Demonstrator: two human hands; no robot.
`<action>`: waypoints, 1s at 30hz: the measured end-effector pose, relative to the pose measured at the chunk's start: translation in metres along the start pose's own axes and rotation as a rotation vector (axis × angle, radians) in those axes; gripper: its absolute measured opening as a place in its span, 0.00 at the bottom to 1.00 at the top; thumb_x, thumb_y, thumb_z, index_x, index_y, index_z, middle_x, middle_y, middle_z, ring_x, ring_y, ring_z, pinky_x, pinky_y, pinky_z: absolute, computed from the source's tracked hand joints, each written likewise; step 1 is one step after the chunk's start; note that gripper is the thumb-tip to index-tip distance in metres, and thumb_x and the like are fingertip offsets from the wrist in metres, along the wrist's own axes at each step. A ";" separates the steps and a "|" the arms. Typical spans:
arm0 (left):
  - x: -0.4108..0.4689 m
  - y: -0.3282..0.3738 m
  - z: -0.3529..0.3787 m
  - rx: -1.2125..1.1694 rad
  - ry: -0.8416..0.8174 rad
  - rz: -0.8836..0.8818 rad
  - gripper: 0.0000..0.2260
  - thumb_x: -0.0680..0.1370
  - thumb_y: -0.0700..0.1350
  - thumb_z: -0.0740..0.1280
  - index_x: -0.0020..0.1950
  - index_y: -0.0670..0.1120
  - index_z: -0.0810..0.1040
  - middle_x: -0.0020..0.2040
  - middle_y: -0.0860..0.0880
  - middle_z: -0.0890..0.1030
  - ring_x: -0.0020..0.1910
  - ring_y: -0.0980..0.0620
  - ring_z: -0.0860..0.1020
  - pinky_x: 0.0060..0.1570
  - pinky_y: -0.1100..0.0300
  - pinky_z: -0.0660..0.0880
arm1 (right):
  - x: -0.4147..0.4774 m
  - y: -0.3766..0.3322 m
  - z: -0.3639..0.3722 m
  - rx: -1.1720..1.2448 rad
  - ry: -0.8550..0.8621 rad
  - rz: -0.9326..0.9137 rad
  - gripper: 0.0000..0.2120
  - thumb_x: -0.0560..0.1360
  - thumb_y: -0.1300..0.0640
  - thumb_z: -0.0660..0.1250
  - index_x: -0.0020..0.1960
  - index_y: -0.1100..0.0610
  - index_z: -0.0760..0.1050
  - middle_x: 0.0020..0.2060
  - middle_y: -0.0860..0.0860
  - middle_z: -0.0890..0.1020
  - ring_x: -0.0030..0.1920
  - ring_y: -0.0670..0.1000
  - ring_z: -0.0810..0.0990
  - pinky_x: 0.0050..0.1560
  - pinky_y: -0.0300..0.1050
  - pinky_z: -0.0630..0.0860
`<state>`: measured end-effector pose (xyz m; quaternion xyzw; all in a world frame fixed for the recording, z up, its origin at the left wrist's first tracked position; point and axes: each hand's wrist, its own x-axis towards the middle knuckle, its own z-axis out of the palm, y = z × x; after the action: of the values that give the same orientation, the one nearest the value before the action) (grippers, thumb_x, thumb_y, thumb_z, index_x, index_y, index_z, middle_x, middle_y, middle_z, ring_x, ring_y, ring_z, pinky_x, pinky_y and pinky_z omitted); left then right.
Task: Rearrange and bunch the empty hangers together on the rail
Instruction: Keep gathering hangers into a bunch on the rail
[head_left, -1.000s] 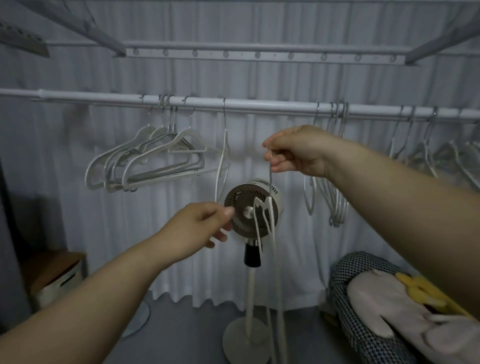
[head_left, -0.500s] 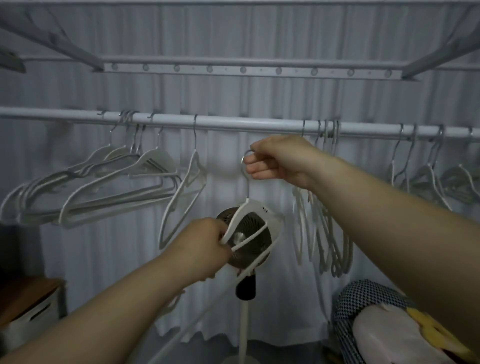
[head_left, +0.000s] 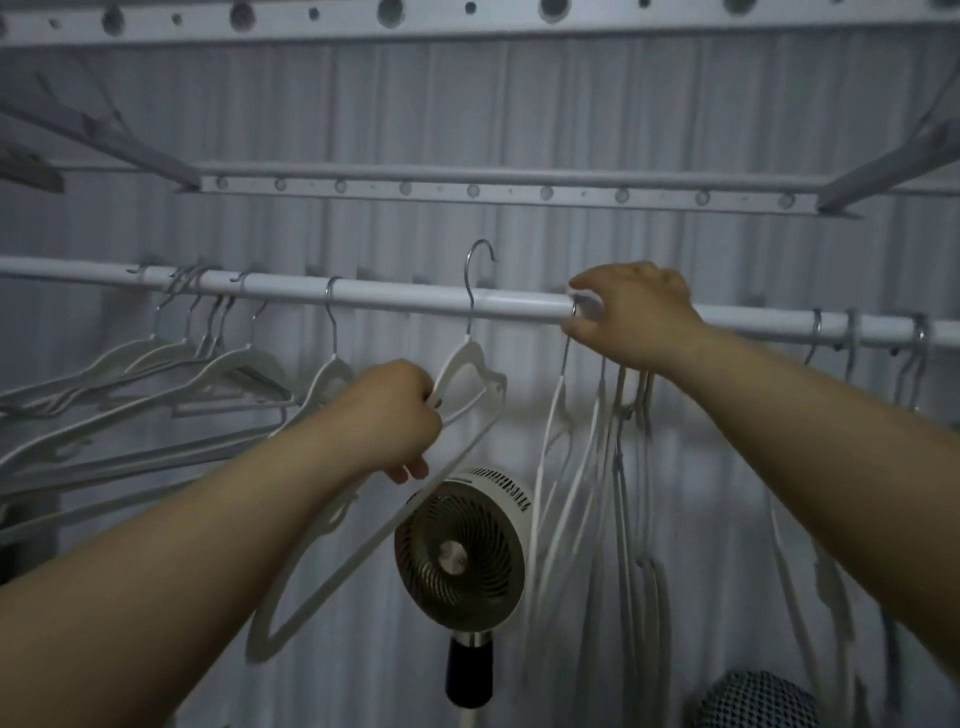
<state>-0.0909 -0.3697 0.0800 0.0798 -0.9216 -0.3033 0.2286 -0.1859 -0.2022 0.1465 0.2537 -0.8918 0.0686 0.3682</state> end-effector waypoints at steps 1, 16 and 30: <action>0.005 0.005 0.002 0.013 0.006 -0.001 0.08 0.78 0.36 0.56 0.52 0.40 0.74 0.33 0.44 0.79 0.21 0.56 0.78 0.25 0.64 0.77 | 0.001 0.003 0.002 -0.009 -0.025 0.003 0.24 0.75 0.46 0.60 0.69 0.50 0.64 0.67 0.52 0.71 0.67 0.57 0.65 0.68 0.51 0.57; 0.040 0.022 0.046 0.087 -0.107 -0.008 0.09 0.76 0.34 0.56 0.49 0.37 0.75 0.35 0.42 0.78 0.45 0.38 0.83 0.43 0.50 0.81 | 0.012 0.016 0.018 0.077 0.042 -0.074 0.19 0.75 0.50 0.62 0.64 0.55 0.66 0.56 0.53 0.77 0.58 0.56 0.72 0.61 0.48 0.62; 0.030 0.014 0.049 0.019 -0.159 -0.027 0.13 0.76 0.32 0.55 0.59 0.39 0.70 0.47 0.36 0.80 0.33 0.38 0.80 0.38 0.49 0.80 | 0.012 0.007 0.022 0.043 0.053 -0.101 0.20 0.75 0.51 0.62 0.65 0.56 0.66 0.57 0.55 0.77 0.58 0.57 0.72 0.61 0.48 0.62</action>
<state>-0.1401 -0.3419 0.0648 0.0703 -0.9385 -0.3030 0.1497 -0.2101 -0.2073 0.1395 0.3042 -0.8662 0.0758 0.3891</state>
